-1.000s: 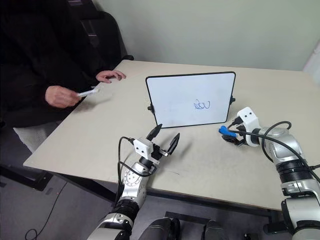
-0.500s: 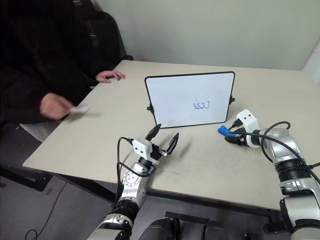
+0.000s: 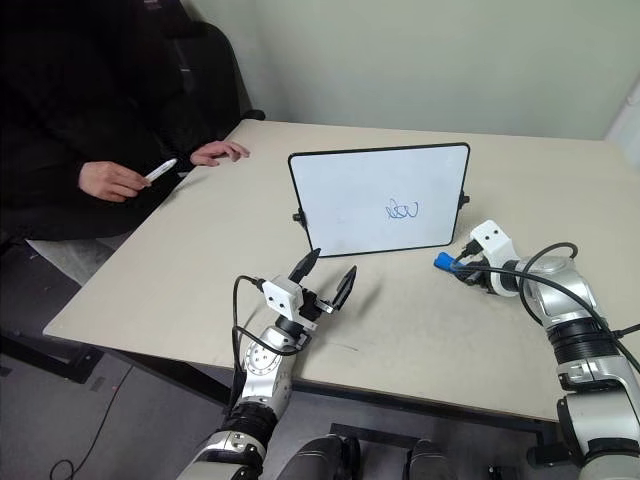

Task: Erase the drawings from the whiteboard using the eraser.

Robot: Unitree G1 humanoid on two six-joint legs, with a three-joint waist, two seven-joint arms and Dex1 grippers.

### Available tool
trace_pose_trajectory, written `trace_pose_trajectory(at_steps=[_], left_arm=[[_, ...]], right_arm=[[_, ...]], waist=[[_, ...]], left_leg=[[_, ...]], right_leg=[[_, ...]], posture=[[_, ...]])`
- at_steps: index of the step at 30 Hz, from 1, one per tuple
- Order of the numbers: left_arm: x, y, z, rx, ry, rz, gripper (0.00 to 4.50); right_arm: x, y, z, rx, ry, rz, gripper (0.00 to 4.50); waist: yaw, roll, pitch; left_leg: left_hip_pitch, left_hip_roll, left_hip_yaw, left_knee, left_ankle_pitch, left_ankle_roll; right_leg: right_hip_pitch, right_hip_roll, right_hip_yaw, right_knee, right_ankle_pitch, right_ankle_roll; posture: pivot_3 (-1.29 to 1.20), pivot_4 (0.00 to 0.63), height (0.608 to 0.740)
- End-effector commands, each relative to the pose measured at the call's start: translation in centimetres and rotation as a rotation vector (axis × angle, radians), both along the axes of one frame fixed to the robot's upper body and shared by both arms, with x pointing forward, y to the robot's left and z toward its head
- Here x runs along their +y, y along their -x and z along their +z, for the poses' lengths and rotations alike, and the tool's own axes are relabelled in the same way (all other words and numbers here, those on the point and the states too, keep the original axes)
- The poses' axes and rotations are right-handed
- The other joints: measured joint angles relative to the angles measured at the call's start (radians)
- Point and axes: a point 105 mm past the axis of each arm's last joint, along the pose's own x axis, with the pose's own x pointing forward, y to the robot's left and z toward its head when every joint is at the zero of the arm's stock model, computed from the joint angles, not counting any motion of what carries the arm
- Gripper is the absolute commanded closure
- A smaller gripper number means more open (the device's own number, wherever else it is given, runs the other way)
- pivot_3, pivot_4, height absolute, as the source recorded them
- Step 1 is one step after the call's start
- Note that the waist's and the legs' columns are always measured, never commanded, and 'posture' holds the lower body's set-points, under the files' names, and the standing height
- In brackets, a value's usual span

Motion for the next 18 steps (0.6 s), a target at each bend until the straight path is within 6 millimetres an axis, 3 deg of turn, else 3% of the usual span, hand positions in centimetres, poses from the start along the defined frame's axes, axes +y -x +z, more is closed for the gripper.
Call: trace_pose_trajectory(at_steps=[1,6,9,15,18], left_arm=[[-0.2,0.4,-1.9,0.078,0.005,-0.004,0.0],[-0.5,0.4,-1.5,0.071,0.006,-0.011,0.0],[-0.6,0.5,-1.4,0.069,0.005,-0.016,0.0],[-0.8,0.4,-1.1,0.067,0.004,-0.023,0.0],[-0.8,0.4,-0.9,0.065,0.002,-0.027,0.0]], right_arm=[[1.0,0.2,1.6,-0.059,-0.014,0.022,3.93],[3.3,1.7,2.9,-0.119,-0.045,0.066,3.93],[5.4,2.1,5.0,-0.196,-0.13,0.045,3.93],[8.2,1.0,8.5,-0.318,-0.318,-0.105,3.93],[9.1,0.4,9.1,-0.325,-0.391,-0.176,3.93]], waist=[[0.0,0.0,0.0],[-0.001,0.0,0.0],[-0.003,0.0,0.0],[-0.002,0.003,-0.002],[0.0,0.003,-0.002]], left_leg=[[0.0,0.0,0.0,0.0,0.0,0.0],[0.0,0.0,0.0,0.0,0.0,0.0],[0.0,0.0,0.0,0.0,0.0,0.0],[0.0,0.0,0.0,0.0,0.0,0.0],[0.0,-0.001,0.0,0.0,0.0,0.0]], right_leg=[[0.0,0.0,0.0,0.0,0.0,0.0],[0.0,0.0,0.0,0.0,-0.002,0.001],[0.0,0.0,0.0,0.0,-0.002,0.001],[-0.004,0.0,0.0,-0.001,-0.003,0.002],[-0.005,0.0,0.001,-0.001,-0.002,0.002]], posture=[[0.0,0.15,0.74],[0.0,0.15,0.74],[0.0,0.15,0.74],[0.0,0.15,0.74],[0.0,0.15,0.74]])
